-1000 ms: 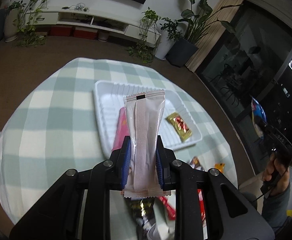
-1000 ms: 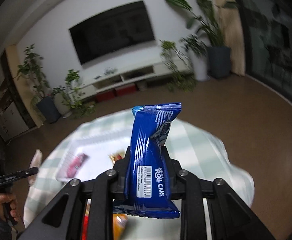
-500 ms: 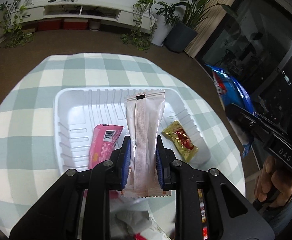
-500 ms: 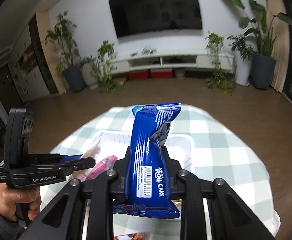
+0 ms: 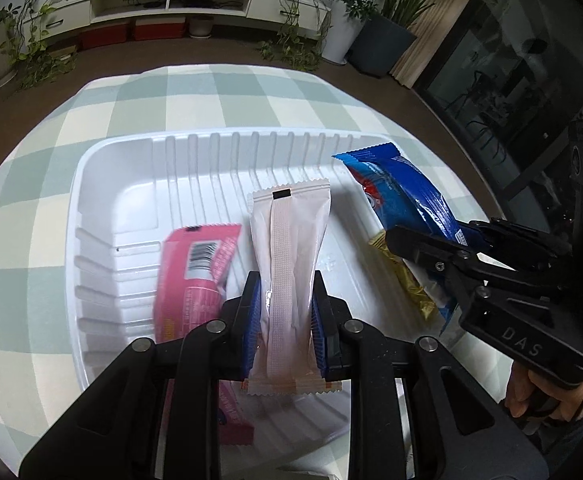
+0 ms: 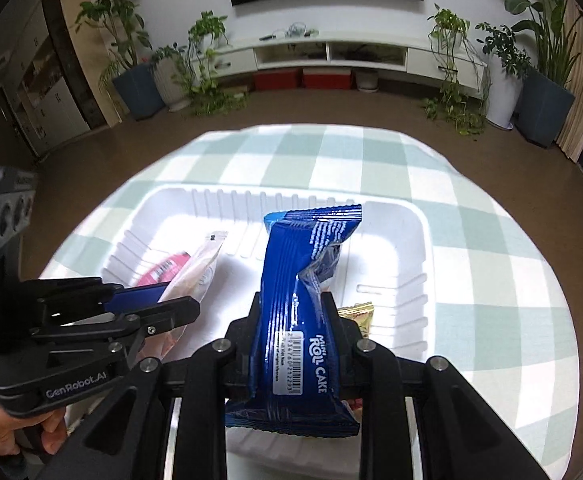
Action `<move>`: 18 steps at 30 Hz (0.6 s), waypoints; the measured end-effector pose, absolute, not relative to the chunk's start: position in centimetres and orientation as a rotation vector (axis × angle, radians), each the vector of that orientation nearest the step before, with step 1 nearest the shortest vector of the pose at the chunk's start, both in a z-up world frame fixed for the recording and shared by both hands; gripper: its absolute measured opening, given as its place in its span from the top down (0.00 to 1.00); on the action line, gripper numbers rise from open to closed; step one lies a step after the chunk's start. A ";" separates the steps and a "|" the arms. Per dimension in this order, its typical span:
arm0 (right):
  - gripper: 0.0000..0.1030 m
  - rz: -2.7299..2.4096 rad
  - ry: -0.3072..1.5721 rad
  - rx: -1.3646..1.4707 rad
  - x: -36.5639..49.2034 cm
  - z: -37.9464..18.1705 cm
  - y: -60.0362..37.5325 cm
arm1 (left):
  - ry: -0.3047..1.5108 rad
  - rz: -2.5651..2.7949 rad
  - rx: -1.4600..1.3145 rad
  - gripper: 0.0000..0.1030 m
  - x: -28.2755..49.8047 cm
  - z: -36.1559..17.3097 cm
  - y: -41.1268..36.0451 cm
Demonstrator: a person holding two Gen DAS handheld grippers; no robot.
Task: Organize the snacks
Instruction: 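Open both tools to set the pale pink bar and blue packet in the tray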
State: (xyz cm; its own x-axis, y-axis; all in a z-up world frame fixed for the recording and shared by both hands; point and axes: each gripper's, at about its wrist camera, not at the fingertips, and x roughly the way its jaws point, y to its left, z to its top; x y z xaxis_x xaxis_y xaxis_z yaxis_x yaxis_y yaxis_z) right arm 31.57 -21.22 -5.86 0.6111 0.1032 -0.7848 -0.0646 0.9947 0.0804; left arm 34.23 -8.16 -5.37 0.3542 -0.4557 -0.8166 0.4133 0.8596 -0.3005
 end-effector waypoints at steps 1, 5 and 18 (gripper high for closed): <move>0.74 0.094 0.916 0.043 31.7 -6.0 -21.1 | 1.077 -0.557 -0.042 0.80 34.4 -5.7 -8.2; 0.74 0.091 0.939 0.035 32.0 -7.1 -20.9 | 1.077 -0.546 -0.027 0.79 34.5 -6.3 -8.2; 0.65 0.103 0.958 -0.021 31.6 -8.1 -19.9 | 1.088 -0.529 0.017 0.74 34.1 -5.9 -8.8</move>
